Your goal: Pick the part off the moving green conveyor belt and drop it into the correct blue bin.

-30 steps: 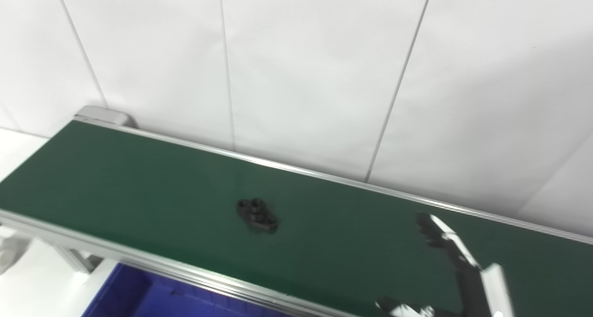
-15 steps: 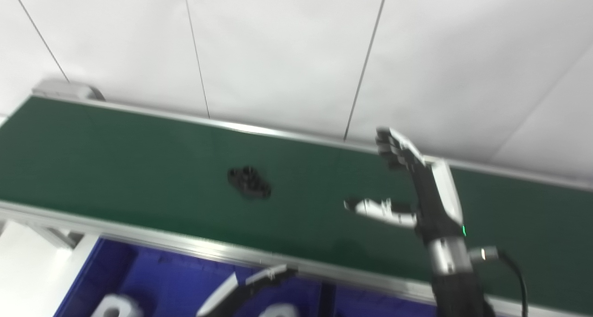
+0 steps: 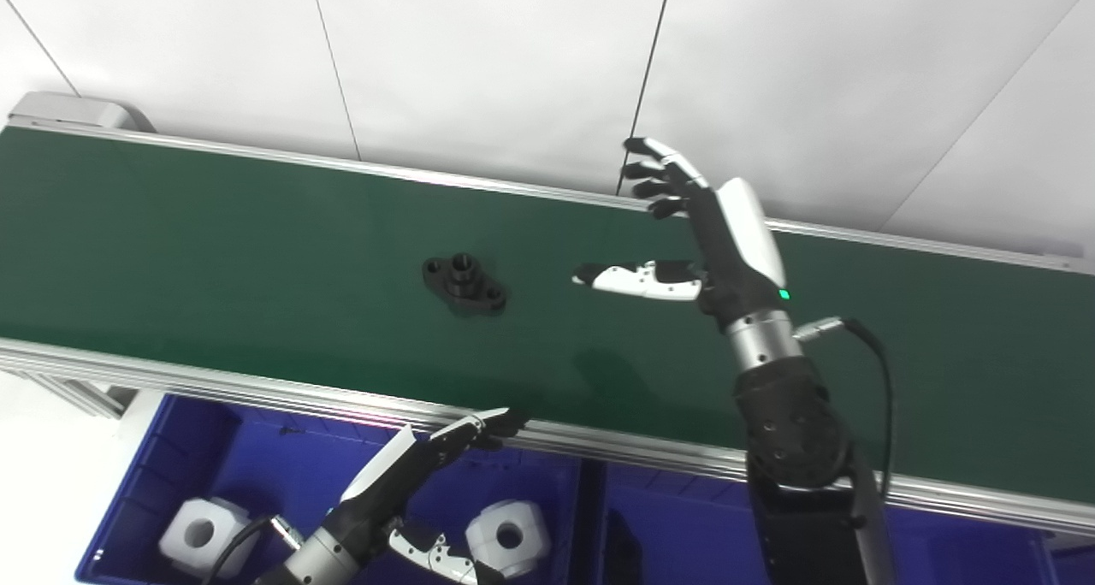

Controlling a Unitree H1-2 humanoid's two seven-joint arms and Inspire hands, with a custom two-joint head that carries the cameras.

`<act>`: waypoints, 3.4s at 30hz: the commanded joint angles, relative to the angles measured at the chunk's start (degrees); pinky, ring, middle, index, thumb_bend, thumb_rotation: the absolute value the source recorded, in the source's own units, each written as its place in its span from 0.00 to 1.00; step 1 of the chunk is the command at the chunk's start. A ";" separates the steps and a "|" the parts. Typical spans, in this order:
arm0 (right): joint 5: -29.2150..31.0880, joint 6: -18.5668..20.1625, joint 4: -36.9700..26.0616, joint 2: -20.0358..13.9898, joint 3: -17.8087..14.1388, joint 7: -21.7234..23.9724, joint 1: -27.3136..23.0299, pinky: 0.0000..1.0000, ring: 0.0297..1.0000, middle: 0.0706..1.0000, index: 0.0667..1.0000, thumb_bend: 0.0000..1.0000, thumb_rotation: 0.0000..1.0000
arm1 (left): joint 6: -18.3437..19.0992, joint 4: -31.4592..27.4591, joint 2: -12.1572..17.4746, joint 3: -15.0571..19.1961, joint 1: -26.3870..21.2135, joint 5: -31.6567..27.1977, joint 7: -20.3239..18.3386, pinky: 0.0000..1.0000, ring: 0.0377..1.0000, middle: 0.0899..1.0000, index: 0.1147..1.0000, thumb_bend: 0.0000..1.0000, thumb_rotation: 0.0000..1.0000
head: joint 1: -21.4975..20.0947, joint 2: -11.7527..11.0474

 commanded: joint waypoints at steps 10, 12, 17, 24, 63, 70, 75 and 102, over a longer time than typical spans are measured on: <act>-3.66 -2.39 9.95 1.05 4.60 -2.98 -5.45 0.62 0.69 0.72 0.81 0.85 0.32 | -2.05 -0.15 -1.05 0.35 1.31 -0.91 -0.68 0.81 0.85 0.86 0.83 0.92 0.22 | -0.02 -5.75; -3.83 -3.22 11.86 1.09 5.29 -4.36 -5.75 0.61 0.68 0.71 0.81 0.84 0.31 | -2.07 0.22 -1.16 0.22 1.33 -1.09 -0.63 0.80 0.85 0.86 0.83 0.92 0.23 | 0.01 -6.45; -4.25 -3.71 15.64 0.90 6.98 -5.56 -7.05 0.65 0.71 0.72 0.81 0.82 0.29 | -2.07 0.80 -1.22 -0.17 1.37 -1.41 -1.26 0.79 0.85 0.86 0.82 0.93 0.23 | 0.23 -7.23; -6.30 -3.55 19.75 0.34 9.34 -5.55 -10.05 0.66 0.71 0.73 0.81 0.81 0.28 | -2.06 -0.50 -0.88 -0.46 2.42 -1.33 -2.33 0.79 0.86 0.87 0.83 0.93 0.26 | 0.48 -6.92; -16.95 -3.69 29.37 -7.48 18.36 1.33 -16.43 0.18 0.22 0.43 0.69 0.57 0.00 | -2.06 -0.90 -1.14 -3.89 3.07 2.11 3.26 0.81 0.85 0.88 0.86 0.94 0.29 | -0.81 -5.64; -17.10 -4.98 29.91 -8.63 19.41 1.25 -15.80 0.21 0.26 0.43 0.66 0.56 0.00 | -2.05 -1.22 -0.86 -4.57 3.14 2.10 4.35 0.81 0.85 0.88 0.86 0.92 0.29 | -0.95 -5.11; -16.97 -5.95 30.17 -9.23 20.36 0.97 -15.19 0.26 0.32 0.38 0.50 0.52 0.00 | -2.04 -1.23 -0.90 -4.74 3.14 1.74 4.54 0.82 0.85 0.88 0.86 0.91 0.28 | -0.91 -4.95; -15.43 -8.15 25.51 -11.04 17.85 -11.08 -8.31 0.19 0.24 0.43 0.45 0.53 0.00 | -2.06 0.15 -1.19 -4.45 2.37 1.00 4.64 0.81 0.84 0.87 0.86 0.89 0.25 | -0.32 -5.41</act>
